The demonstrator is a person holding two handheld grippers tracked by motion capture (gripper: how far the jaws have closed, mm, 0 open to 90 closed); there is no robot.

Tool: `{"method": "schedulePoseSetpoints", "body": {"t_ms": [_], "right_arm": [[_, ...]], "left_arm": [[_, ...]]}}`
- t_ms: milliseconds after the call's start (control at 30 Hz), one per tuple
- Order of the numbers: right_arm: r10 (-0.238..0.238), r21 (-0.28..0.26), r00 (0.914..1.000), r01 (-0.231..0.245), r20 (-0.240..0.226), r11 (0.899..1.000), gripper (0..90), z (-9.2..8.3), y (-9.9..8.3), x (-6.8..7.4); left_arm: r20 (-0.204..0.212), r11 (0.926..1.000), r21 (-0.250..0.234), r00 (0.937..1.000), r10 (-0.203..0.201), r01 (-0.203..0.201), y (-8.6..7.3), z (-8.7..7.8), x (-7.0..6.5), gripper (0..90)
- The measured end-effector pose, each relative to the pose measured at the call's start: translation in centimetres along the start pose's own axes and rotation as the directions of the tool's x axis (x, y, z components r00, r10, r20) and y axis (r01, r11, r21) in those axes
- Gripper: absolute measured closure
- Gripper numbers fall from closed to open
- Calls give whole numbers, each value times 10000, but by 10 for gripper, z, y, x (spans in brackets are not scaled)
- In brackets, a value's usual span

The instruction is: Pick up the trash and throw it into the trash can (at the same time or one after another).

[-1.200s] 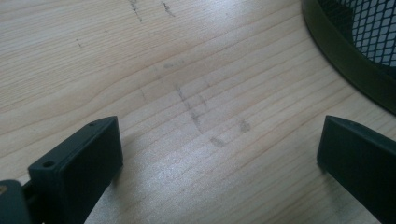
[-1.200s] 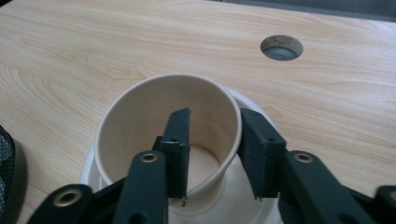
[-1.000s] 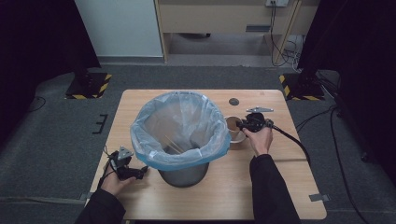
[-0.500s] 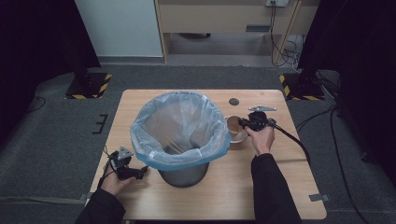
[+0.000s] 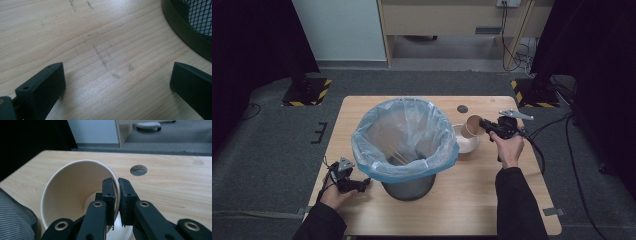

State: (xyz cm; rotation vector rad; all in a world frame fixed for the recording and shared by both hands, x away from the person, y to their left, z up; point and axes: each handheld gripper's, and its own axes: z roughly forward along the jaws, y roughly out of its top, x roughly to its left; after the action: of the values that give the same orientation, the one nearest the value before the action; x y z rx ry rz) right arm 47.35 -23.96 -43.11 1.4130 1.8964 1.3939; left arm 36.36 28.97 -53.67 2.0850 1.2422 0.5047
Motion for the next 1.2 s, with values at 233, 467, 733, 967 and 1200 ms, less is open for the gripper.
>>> {"method": "schedulePoseSetpoints", "body": {"t_ms": [233, 467, 733, 967, 1200], "right_arm": [[-13, -813, 9990, -24, -454, 9967, 846, -32, -1, 0], [-127, -1720, 9949, -48, -1005, 9851, 846, -64, 15, 10], [-385, -2440, 9874, -1, -1534, 9698, 846, -81, 30, 26], [-369, -3134, 9841, -198, -1739, 9494, 846, -102, 41, 30], [-513, -3607, 9792, -234, -1962, 9324, 846, -117, 49, 36]], "left_arm": [[-12, 10000, 9, 10000, -9, 9, 0, 0, 0, 0], [-42, 10000, 2, 10000, -36, 36, 0, 0, -1, 0], [-39, 10000, 3, 10000, -38, 38, 0, 0, -1, 0], [-40, 10000, 4, 10000, -38, 38, 0, 0, -1, 0], [-39, 10000, 2, 10000, -40, 40, 0, 0, -1, 0]]}}
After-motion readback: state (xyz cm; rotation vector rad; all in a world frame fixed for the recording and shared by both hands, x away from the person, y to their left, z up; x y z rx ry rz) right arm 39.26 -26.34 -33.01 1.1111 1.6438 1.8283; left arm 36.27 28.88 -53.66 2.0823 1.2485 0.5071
